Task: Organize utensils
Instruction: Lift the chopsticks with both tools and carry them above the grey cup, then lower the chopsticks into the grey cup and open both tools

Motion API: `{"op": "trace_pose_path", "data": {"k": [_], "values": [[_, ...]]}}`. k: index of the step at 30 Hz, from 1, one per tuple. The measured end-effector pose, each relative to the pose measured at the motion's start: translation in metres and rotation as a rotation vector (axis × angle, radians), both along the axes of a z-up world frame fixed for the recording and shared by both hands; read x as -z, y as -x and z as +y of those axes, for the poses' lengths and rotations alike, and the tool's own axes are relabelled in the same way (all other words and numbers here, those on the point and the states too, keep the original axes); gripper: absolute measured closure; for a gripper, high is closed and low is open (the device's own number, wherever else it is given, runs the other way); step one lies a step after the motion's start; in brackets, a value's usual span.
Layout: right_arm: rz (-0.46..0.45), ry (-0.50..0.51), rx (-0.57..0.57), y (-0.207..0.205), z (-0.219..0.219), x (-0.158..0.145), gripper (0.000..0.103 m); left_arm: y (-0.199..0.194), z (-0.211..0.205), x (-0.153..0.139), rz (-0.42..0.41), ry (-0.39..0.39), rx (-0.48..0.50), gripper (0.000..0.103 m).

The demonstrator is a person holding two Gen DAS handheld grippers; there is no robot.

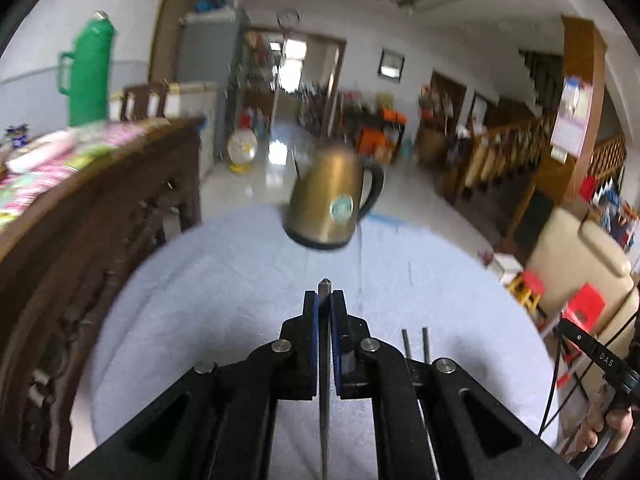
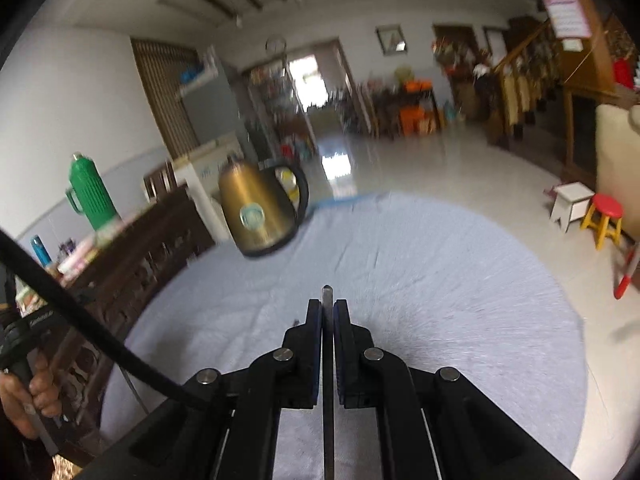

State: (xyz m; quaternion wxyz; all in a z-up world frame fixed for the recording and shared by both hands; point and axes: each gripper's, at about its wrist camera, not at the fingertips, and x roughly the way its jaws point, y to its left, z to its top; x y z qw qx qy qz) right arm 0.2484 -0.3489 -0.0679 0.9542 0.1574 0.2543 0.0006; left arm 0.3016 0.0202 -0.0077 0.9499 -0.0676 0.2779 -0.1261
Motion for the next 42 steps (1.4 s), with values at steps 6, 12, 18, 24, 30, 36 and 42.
{"op": "trace_pose_path", "data": {"k": [6,12,18,24,30,36,42], "values": [[-0.18,0.003,0.006,0.071,0.017,-0.044,0.097,0.067,0.004,-0.026,-0.139,0.009,-0.011,0.098],[-0.323,0.026,-0.022,0.118,0.049,-0.073,0.097,0.109,0.009,-0.054,-0.214,0.045,0.018,0.098],[-0.438,-0.006,-0.063,0.147,0.073,-0.097,0.097,0.138,0.018,-0.086,-0.284,0.075,0.048,0.098],[-0.508,-0.001,-0.076,0.139,0.108,-0.106,0.097,0.157,0.014,-0.105,-0.326,0.122,0.094,0.098],[-0.561,0.024,-0.042,0.11,0.142,-0.099,0.097,0.154,-0.012,-0.098,-0.301,0.134,0.13,0.098],[-0.55,0.097,-0.014,0.095,0.164,-0.076,0.097,0.146,-0.038,-0.07,-0.24,0.118,0.147,0.098],[-0.5,0.082,-0.014,0.099,0.157,-0.056,0.097,0.137,-0.043,-0.041,-0.138,0.11,0.14,0.098]]}}
